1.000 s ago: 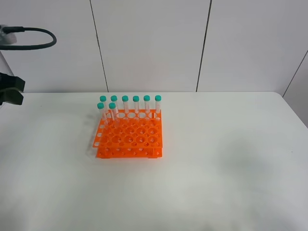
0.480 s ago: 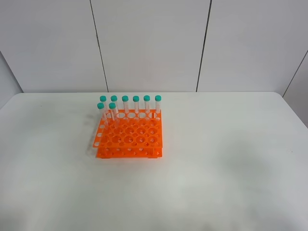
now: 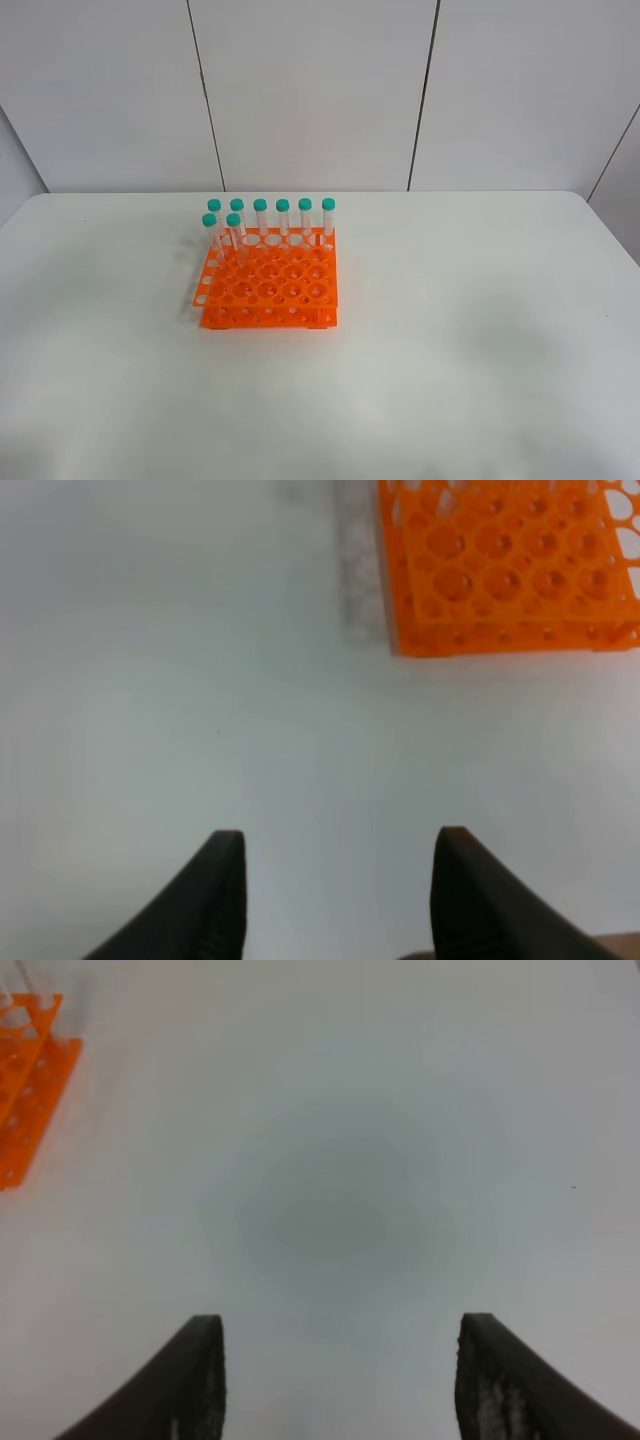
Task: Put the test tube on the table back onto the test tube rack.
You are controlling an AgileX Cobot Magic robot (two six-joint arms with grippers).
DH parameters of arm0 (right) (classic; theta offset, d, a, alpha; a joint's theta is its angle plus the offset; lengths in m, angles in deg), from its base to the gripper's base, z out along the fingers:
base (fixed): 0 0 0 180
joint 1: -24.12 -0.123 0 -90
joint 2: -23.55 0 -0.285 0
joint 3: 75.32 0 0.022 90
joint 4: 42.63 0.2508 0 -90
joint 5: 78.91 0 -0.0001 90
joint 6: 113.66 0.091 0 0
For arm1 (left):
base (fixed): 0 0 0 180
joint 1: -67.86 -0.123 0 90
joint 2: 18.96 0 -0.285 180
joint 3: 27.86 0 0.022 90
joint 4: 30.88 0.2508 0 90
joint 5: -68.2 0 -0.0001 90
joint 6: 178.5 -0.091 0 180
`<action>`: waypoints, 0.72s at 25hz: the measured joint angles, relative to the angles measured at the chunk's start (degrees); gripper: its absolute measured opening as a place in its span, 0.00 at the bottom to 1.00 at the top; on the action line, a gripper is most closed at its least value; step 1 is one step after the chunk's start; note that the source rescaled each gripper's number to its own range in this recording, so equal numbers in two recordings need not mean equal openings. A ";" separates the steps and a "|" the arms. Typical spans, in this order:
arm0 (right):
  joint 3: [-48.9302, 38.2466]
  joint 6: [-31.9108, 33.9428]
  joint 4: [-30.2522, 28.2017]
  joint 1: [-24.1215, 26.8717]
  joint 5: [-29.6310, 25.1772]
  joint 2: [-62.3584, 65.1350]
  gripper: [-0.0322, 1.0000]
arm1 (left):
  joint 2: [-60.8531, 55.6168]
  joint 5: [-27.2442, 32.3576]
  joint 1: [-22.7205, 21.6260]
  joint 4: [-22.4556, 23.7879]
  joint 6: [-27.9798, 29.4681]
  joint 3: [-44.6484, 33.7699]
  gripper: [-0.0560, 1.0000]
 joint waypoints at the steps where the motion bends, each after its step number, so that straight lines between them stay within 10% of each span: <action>1: 0.00 0.00 0.00 0.00 0.00 0.00 0.86 | -1.36 0.48 0.00 0.00 0.08 -0.45 0.44; 18: 0.00 0.00 0.00 0.00 0.00 0.00 0.86 | -15.74 2.31 0.00 0.22 2.51 -11.04 0.44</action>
